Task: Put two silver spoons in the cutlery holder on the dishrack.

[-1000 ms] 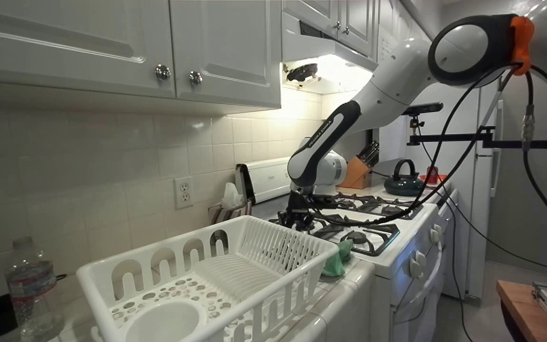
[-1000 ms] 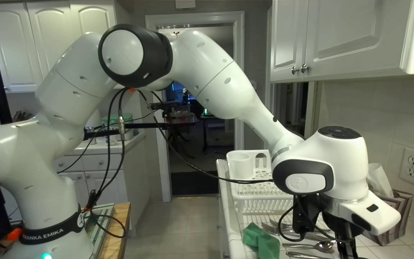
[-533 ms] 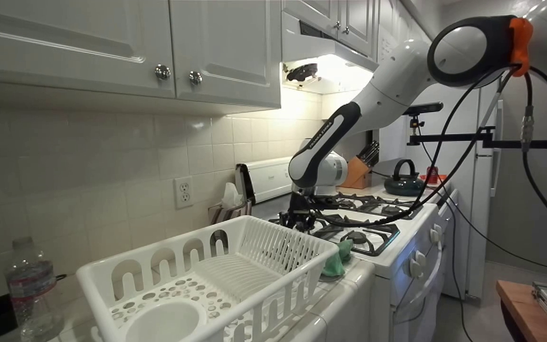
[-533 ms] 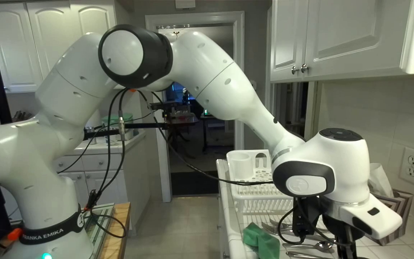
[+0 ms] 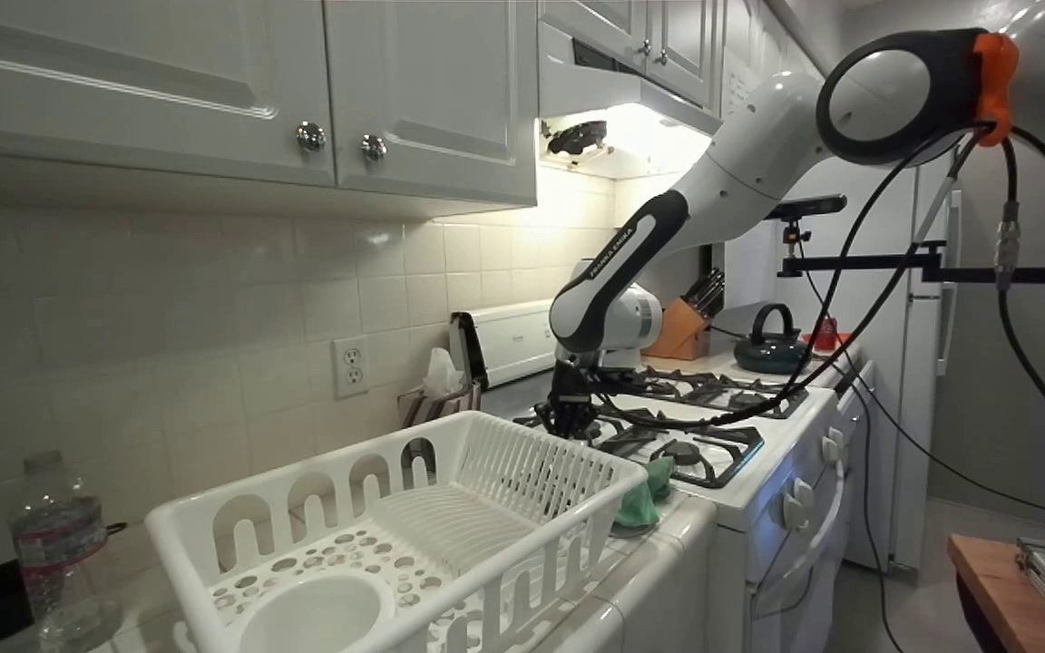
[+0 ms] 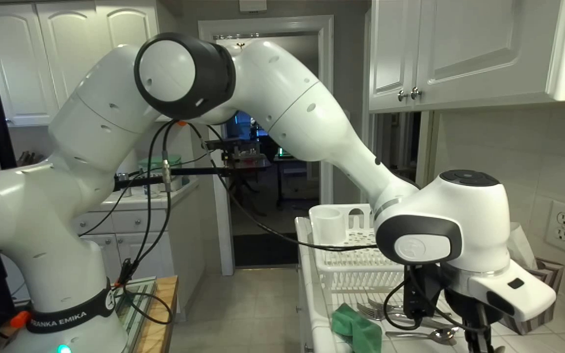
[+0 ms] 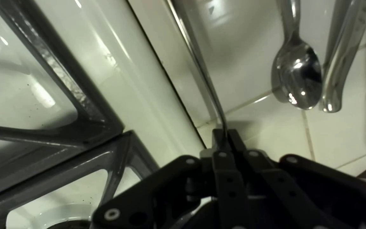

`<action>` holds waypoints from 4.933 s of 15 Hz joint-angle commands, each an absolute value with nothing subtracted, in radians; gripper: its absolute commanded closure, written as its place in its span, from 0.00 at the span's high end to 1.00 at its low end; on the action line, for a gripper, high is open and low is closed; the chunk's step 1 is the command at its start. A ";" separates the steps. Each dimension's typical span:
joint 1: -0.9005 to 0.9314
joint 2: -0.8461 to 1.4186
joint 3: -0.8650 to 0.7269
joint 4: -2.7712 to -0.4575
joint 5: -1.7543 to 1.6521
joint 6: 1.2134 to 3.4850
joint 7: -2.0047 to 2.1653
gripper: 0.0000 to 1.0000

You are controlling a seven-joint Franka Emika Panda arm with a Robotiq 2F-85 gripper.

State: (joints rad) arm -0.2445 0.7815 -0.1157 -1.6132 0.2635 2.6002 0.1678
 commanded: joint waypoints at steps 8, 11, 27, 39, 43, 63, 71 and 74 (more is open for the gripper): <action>-0.252 0.677 -0.110 -1.689 0.269 2.599 0.162 0.01; -0.259 0.611 -0.105 -1.729 0.280 2.585 0.162 0.01; -0.206 0.354 -0.021 -1.935 0.334 2.581 0.116 0.01; -0.186 0.410 -0.063 -1.881 0.290 2.584 0.158 0.04; -0.160 0.408 -0.079 -1.886 0.259 2.605 0.197 0.01; 0.095 0.341 -0.081 -1.918 0.213 2.739 0.638 0.01; 0.122 0.372 -0.060 -1.883 0.191 2.741 0.669 0.04; 0.120 0.372 -0.061 -1.883 0.192 2.741 0.669 0.04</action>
State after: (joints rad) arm 0.1242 0.3720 -0.0645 -1.8832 0.1912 2.7409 0.6715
